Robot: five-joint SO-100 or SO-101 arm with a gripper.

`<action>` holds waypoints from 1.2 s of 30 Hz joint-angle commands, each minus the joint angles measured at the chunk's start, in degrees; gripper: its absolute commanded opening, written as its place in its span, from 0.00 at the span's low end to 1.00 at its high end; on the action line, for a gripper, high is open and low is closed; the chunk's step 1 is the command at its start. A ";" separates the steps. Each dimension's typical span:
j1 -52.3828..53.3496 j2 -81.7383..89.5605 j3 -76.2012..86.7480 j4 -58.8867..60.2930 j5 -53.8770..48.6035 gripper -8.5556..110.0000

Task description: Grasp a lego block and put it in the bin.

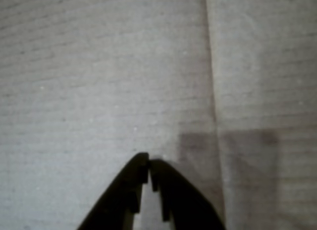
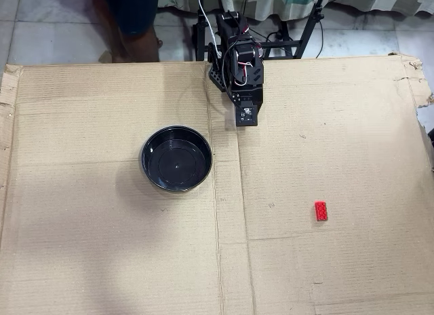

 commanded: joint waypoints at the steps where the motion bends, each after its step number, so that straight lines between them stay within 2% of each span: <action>1: 0.35 -0.35 0.70 3.08 -0.09 0.07; 27: 0.35 -0.53 -8.61 3.52 -0.18 0.07; 36: 0.35 -18.46 -21.53 2.64 -0.18 0.07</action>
